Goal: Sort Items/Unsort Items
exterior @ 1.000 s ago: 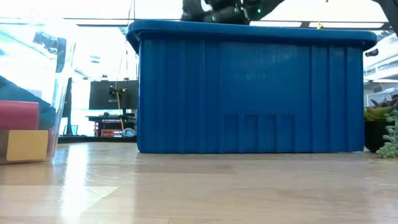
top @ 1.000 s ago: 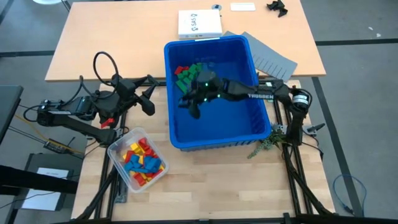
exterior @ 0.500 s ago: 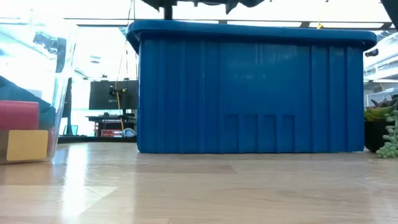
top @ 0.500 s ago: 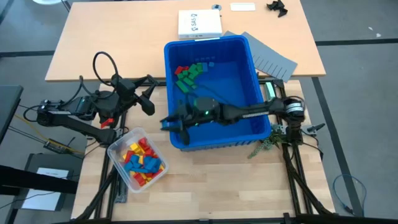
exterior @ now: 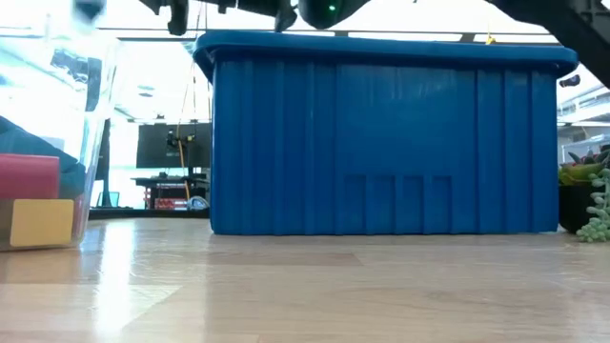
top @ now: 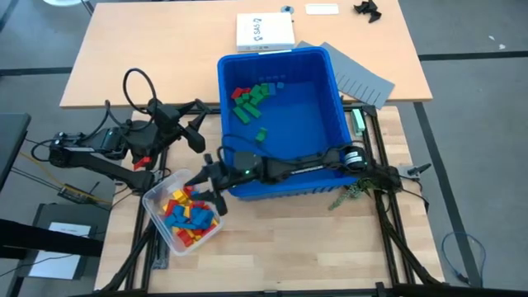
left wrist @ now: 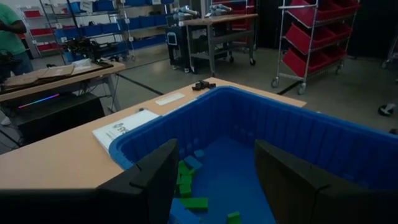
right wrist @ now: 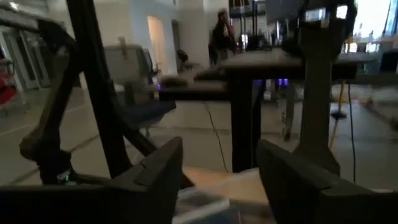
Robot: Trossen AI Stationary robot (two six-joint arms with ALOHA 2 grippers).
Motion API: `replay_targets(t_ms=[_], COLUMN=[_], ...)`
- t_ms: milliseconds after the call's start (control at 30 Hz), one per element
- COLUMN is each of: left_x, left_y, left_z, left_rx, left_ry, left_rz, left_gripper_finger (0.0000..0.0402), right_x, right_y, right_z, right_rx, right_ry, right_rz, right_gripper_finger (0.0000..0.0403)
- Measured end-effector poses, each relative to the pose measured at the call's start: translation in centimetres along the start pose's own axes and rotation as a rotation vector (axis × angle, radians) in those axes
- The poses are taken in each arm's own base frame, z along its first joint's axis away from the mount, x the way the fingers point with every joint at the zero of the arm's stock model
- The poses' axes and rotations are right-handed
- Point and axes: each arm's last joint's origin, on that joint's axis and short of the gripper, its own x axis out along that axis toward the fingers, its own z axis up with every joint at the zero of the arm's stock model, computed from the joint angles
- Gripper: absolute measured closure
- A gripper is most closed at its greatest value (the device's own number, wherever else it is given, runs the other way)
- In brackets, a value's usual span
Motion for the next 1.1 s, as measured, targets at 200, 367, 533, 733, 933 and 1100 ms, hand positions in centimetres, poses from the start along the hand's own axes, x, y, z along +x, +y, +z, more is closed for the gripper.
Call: replay_targets(t_ms=[200,367,533,733,933,1100], left_x=[0.0,0.0,0.0,0.0,0.0,0.0], left_y=[0.0,0.0,0.0,0.0,0.0,0.0], left_z=[0.0,0.0,0.0,0.0,0.0,0.0], left_rx=[-0.001,-0.002,-0.001,-0.002,-0.001,-0.002], left_ry=[0.0,-0.001,-0.001,-0.001,-0.001,-0.001], left_rz=[0.0,0.0,-0.001,0.0,0.0,0.0], left_gripper_finger=[0.0183,0.0183,0.0183,0.0183,0.0183,0.0183], right_x=[-0.3,-3.1,-6.4,-10.8,-14.8,-18.6], right_y=[-0.9,-2.0,-3.9,-7.4,-11.9,-16.3], right_z=[-0.1,3.8,6.5,9.3,8.9,8.7], right_rx=[-0.001,-0.074,-0.168,-0.252,-0.212,-0.128], right_ry=[0.173,0.317,0.487,0.628,0.817,0.876], right_rz=[-0.024,-0.068,-0.213,-0.412,-0.535,-0.668], right_gripper_finger=[0.0143,0.0119,0.0123,0.0139,0.0155,0.0171])
